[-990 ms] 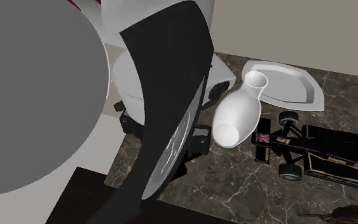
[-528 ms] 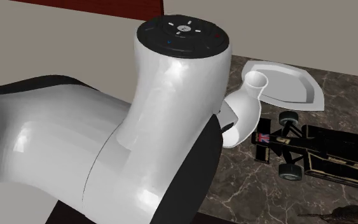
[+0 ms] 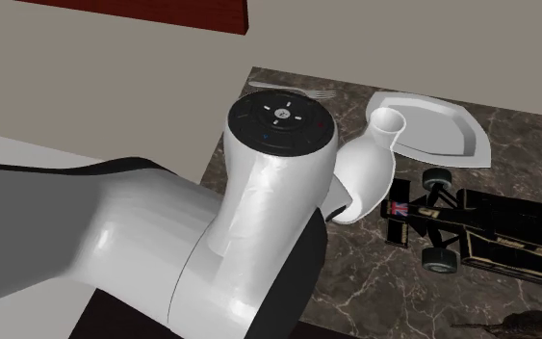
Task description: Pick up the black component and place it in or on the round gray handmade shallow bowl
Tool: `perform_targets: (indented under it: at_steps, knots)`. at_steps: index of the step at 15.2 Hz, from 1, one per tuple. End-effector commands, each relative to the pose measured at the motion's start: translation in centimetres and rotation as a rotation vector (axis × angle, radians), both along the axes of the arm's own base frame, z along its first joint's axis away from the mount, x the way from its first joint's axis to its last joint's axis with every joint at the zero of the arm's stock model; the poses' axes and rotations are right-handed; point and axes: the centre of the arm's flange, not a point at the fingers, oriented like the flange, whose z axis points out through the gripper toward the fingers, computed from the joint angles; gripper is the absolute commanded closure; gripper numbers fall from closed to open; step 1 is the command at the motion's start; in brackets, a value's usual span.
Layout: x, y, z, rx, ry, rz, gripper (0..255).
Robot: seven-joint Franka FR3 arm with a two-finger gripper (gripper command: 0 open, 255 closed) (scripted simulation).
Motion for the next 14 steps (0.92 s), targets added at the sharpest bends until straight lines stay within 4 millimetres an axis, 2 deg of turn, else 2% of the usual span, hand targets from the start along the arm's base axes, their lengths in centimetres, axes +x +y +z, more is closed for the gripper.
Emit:
perform_targets:
  at_steps: [1, 7, 8, 14]
  knots:
    - [-0.04, 0.04, -0.45, 0.0, -0.001, 0.0, 0]
    - [-0.03, 0.04, -0.44, 0.0, -0.001, 0.0, 0]
    - [-0.03, 0.04, -0.44, 0.0, -0.001, 0.0, 255]
    - [-0.02, 0.04, -0.44, 0.0, -0.001, 0.0, 255]
